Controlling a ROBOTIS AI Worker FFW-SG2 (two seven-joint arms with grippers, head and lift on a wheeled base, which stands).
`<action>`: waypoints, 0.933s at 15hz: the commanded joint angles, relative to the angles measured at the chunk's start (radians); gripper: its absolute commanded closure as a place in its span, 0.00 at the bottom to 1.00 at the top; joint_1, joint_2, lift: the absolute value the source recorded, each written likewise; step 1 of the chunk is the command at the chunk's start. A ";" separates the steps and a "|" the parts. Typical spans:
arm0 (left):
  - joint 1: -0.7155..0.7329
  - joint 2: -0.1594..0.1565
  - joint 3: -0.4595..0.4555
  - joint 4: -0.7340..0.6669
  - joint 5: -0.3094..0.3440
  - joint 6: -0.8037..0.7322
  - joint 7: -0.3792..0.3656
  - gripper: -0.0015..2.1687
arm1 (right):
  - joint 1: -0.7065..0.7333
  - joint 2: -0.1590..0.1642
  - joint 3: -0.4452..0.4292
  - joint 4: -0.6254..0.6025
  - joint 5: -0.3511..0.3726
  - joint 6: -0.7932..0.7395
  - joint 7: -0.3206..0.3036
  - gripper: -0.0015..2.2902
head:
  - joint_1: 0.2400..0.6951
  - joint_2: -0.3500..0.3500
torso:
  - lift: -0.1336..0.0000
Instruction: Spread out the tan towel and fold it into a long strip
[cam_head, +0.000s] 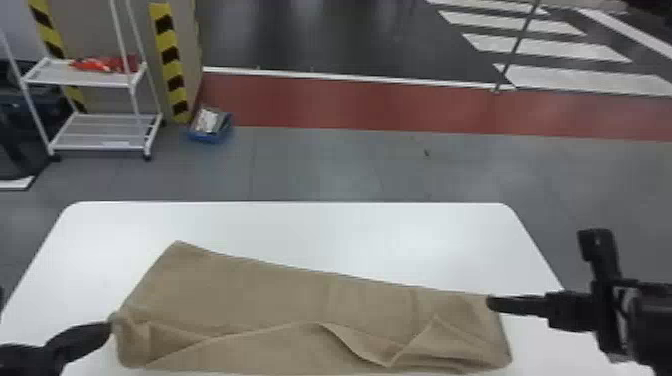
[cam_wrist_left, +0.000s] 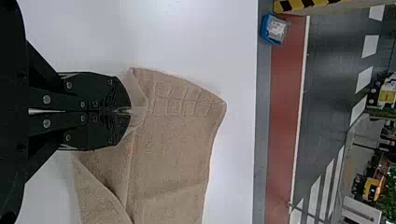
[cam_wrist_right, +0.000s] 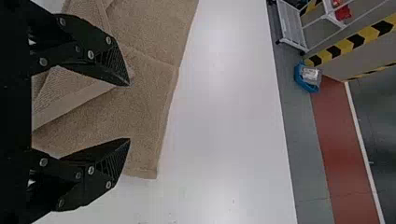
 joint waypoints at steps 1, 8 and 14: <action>-0.001 0.000 -0.002 0.005 0.000 -0.005 -0.002 0.88 | -0.069 0.001 0.077 0.108 0.039 0.001 -0.005 0.16 | 1.00 0.30 | 1.00; -0.003 0.002 -0.005 0.016 0.000 -0.020 -0.002 0.88 | -0.109 0.008 0.234 0.206 0.110 0.001 -0.026 0.21 | 1.00 0.40 | 1.00; -0.003 0.002 -0.005 0.024 -0.002 -0.027 -0.002 0.88 | -0.144 0.015 0.275 0.278 0.128 -0.030 -0.048 0.33 | 1.00 0.41 | 1.00</action>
